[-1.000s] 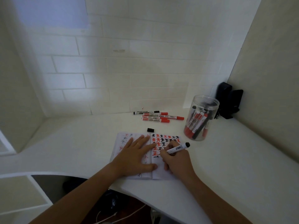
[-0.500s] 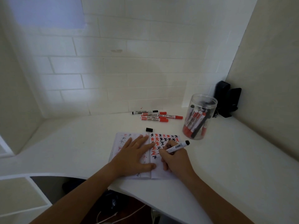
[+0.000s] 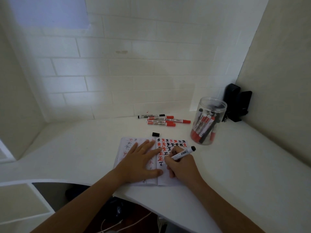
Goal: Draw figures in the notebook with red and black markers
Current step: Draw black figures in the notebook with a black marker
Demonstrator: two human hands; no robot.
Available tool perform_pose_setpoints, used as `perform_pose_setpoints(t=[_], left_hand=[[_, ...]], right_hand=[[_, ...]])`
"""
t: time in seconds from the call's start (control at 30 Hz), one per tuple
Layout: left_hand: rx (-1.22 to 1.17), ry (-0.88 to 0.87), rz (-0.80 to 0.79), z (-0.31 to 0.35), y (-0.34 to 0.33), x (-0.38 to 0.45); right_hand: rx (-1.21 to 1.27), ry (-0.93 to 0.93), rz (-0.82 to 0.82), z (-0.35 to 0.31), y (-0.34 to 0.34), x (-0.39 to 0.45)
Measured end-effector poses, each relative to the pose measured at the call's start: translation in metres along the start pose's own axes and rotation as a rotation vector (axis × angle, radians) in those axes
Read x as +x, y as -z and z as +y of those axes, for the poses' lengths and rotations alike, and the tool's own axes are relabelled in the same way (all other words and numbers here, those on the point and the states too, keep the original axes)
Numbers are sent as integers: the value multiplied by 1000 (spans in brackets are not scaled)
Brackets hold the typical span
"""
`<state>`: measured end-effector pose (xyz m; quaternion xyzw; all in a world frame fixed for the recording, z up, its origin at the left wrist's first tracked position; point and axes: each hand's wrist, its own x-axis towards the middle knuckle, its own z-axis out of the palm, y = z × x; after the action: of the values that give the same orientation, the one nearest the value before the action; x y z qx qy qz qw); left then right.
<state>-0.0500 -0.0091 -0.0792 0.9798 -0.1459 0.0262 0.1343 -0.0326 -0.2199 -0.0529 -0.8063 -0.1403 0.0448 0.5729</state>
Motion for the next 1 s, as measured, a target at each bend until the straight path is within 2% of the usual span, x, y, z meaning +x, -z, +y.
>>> perform_pose_setpoints(t=[0.3, 0.5, 0.83, 0.9, 1.0], left_hand=[[-1, 6, -3, 1, 0, 1], [11, 1, 7, -1, -1, 1], [1, -22, 32, -3, -1, 0], [-49, -4, 82, -2, 0, 2], [-124, 44, 318, 3, 2, 15]], right_hand=[[-29, 53, -50, 1, -1, 1], [-22, -28, 59, -2, 0, 0], [73, -33, 114, 2, 7, 6], [128, -56, 162, 5, 14, 11], [175, -95, 187, 10, 22, 17]])
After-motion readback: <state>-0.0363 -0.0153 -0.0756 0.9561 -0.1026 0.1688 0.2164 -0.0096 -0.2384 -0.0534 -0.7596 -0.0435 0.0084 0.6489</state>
